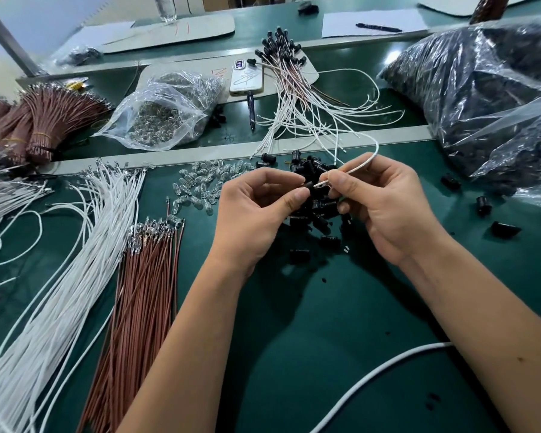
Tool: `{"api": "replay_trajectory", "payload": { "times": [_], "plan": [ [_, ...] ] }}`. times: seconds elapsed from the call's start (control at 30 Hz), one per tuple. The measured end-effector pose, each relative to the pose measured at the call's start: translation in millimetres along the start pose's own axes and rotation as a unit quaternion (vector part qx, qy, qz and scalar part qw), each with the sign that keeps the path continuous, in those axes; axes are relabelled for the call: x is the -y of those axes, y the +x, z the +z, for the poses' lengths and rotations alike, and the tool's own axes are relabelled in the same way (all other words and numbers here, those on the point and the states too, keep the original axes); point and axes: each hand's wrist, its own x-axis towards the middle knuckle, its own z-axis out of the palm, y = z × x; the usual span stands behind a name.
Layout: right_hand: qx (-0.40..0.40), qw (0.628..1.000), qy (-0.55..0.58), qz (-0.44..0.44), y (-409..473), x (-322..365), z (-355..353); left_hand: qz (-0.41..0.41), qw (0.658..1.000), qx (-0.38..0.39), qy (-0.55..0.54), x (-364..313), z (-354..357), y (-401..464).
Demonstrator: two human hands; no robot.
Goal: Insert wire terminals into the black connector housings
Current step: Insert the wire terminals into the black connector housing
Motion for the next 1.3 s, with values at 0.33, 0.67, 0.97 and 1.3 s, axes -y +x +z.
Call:
{"api": "replay_trajectory", "payload": {
  "times": [0.33, 0.67, 0.97, 1.3],
  "plan": [
    [-0.045, 0.997, 0.065, 0.015, -2.2, -1.9, 6.2, 0.01, 0.999, -0.021, -0.038, -3.0, 7.1, -1.6],
    [0.012, 0.997, 0.027, 0.071, -1.4, 1.8, 3.2, 0.01, 1.0, -0.005, 0.003, -7.0, 9.0, -3.9],
    [0.03, 0.997, -0.069, 0.009, -3.1, 5.1, 3.9, -0.022, 1.0, 0.008, 0.021, -8.4, 12.8, -8.0],
    [0.074, 0.99, -0.117, -0.012, -7.2, 0.0, 10.5, -0.086, 0.991, -0.046, -0.094, -18.5, 9.1, -5.7]
  ]
}}
